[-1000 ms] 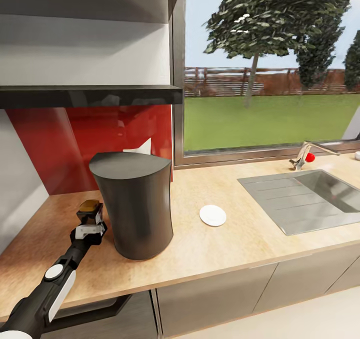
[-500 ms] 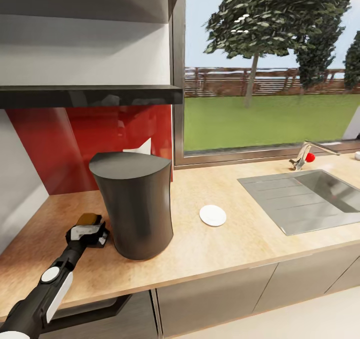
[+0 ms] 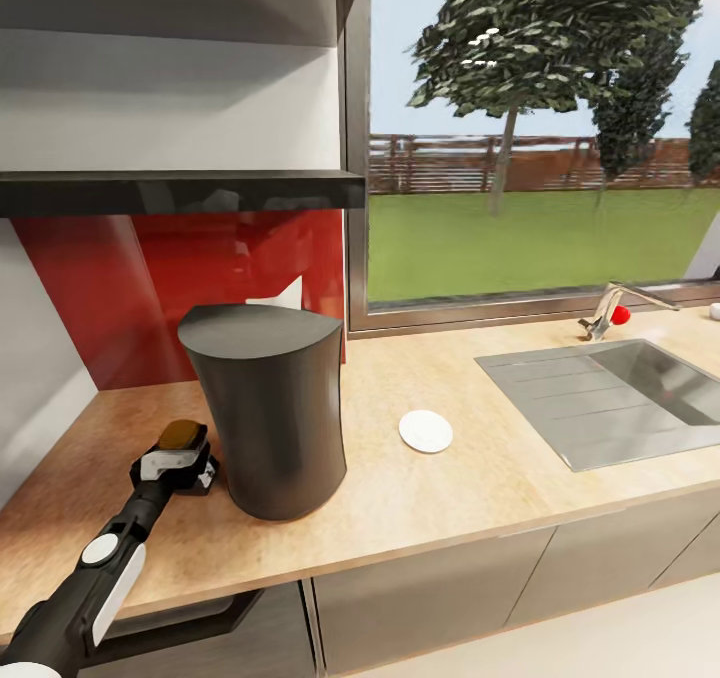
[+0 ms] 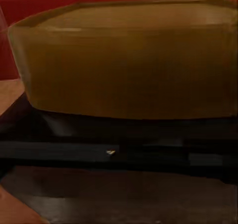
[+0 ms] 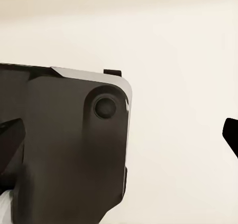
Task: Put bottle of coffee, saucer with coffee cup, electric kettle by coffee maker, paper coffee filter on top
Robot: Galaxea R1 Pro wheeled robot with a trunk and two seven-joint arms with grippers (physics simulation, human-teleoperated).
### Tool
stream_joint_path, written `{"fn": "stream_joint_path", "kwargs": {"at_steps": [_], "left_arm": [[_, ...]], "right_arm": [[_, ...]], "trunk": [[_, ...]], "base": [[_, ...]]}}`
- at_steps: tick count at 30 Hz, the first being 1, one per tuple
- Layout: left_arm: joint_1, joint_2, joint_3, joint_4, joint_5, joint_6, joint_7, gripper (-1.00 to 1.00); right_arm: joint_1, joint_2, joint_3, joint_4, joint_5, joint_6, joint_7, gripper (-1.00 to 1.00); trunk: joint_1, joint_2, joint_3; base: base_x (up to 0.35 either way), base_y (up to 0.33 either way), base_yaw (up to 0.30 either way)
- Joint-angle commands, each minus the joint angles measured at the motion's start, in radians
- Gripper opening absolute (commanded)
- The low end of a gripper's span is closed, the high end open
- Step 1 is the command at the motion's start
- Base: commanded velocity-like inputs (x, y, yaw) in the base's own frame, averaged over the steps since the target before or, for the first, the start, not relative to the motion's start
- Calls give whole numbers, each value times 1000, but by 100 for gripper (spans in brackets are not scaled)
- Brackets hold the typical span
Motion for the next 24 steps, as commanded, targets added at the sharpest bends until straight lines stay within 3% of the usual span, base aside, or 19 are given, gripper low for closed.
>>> {"fn": "stream_joint_path", "kwargs": {"at_steps": [1,13,24], "left_arm": [[-1,-1,1,1,11,-1,-9,100],[1,-1,3,1,10,-1,-8,100],[1,1,3,1,11,-2,-8,100]], "right_arm": [[-1,0,-7,1,11,-3,-5,100],[-1,0,-7,1,11,-3,-5,100],[-1,0,-7,2,11,-3,-5,100]], "trunk": [[1,-2,-2],[1,-2,-2],[1,-2,-2]], "base": [[117,0,0],[11,0,0],[-316,0,0]]}}
